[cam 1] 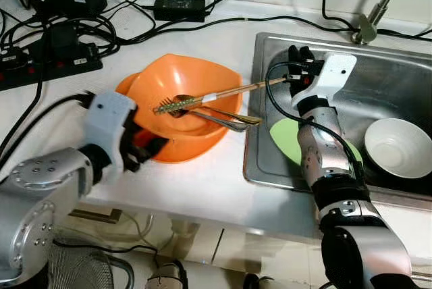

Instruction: Kitchen organization

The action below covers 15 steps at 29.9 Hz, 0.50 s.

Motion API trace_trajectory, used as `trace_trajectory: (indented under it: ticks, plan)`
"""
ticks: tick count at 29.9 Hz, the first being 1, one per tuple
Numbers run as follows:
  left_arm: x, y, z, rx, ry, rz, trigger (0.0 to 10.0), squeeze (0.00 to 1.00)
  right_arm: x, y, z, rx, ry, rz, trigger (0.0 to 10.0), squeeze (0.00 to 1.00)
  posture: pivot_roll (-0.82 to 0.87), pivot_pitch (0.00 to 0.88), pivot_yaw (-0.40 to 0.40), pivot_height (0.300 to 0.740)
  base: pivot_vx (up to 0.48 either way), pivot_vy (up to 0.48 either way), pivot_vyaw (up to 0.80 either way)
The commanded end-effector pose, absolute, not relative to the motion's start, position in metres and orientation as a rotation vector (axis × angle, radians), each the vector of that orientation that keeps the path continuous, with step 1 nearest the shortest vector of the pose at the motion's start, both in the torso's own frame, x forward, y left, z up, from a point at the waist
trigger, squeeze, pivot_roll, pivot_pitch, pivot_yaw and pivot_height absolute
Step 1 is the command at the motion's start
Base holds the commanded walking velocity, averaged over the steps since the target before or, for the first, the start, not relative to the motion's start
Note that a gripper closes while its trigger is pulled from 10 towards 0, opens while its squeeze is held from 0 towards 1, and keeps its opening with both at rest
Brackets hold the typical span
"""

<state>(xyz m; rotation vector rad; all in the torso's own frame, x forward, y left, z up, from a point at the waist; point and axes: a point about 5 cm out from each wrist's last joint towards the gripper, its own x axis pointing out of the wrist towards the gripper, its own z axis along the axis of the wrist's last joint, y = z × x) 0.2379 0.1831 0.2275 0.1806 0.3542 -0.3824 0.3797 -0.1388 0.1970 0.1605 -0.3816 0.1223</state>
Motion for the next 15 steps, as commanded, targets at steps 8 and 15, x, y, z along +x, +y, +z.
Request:
trace_trajectory:
  ticks: [8, 15]
  plan:
    - [0.240, 0.196, 0.233, 0.209, 0.339, -0.316, 10.0, 0.00, 0.380, -0.135, 0.199, 0.174, -0.396, 0.138, 10.0, 0.00, 0.32, 0.135, -0.035, 0.740, 0.000, 0.000, 0.00]
    - [0.241, 0.212, 0.244, 0.265, 0.323, -0.264, 10.0, 0.00, 0.381, -0.135, 0.199, 0.176, -0.398, 0.137, 10.0, 0.00, 0.33, 0.135, -0.038, 0.740, 0.000, 0.000, 0.00]
